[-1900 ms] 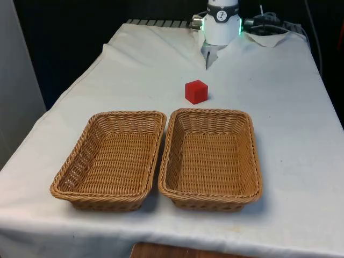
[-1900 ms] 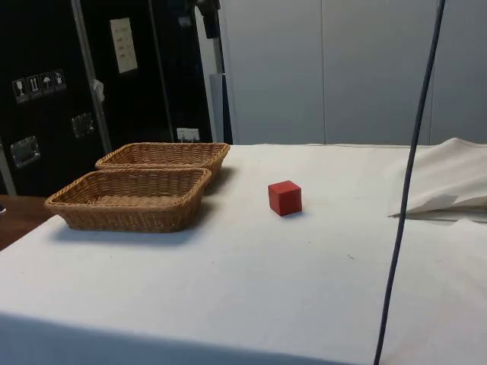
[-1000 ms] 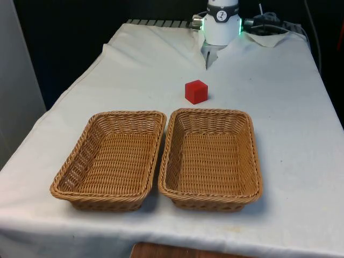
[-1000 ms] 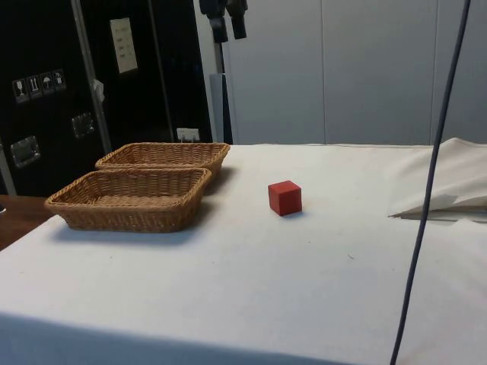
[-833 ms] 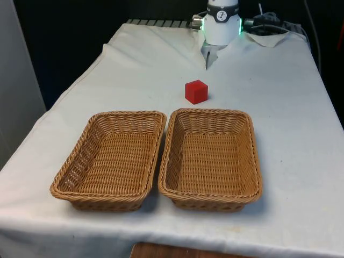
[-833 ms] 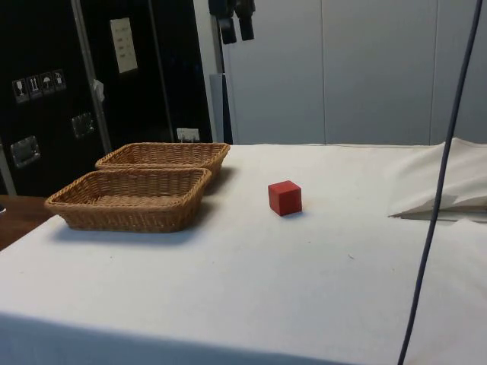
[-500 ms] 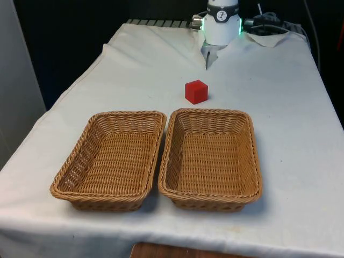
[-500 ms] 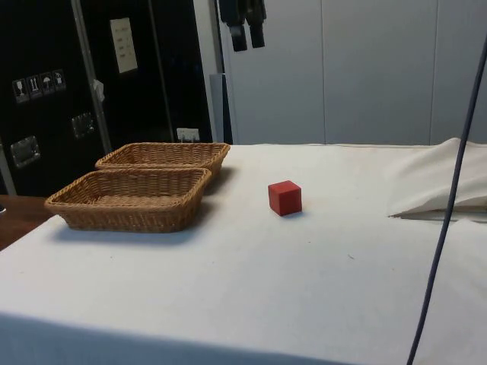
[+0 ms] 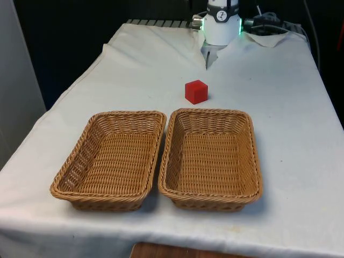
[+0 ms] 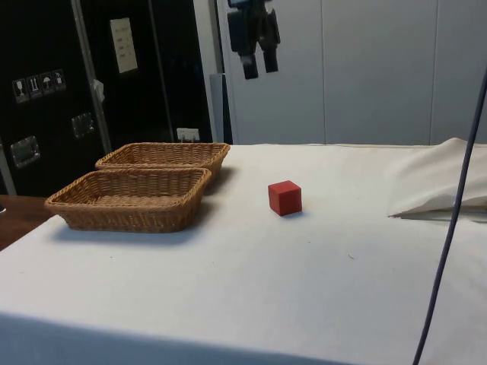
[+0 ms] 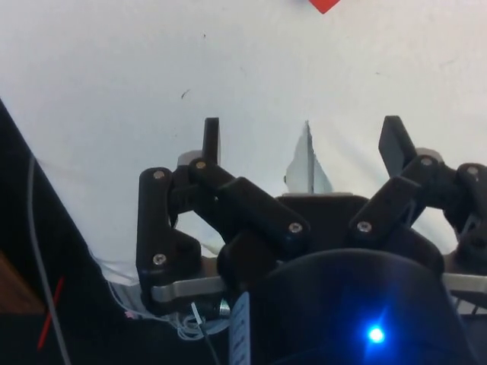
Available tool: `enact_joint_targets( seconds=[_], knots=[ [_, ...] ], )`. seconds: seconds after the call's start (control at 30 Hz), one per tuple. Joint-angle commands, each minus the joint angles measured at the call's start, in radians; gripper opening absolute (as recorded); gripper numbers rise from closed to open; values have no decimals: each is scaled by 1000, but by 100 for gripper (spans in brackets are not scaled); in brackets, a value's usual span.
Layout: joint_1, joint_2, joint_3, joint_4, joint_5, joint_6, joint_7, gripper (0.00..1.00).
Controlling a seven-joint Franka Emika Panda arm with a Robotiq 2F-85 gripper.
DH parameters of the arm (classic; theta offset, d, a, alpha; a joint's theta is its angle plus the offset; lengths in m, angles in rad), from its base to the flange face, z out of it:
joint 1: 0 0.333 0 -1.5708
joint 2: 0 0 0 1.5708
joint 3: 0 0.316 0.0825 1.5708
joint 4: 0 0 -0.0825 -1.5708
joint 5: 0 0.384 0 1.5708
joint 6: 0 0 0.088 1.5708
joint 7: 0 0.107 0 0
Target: Pick up the red cube and place it into the right basket.
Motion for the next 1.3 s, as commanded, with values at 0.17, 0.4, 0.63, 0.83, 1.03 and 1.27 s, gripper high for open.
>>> enact_joint_targets(
  seconds=[0.17,0.4,0.63,0.83,1.03,1.27],
  knots=[
    [-6,-5,2,-63,-12,68,36,100],
    [-5,1,0,-95,-1,99,45,100],
    [-2,3,16,-154,8,200,88,100],
    [-5,13,22,-181,11,261,107,100],
    [-5,35,19,-204,12,322,133,100],
    [-6,73,19,-223,8,380,165,100]
  ],
)
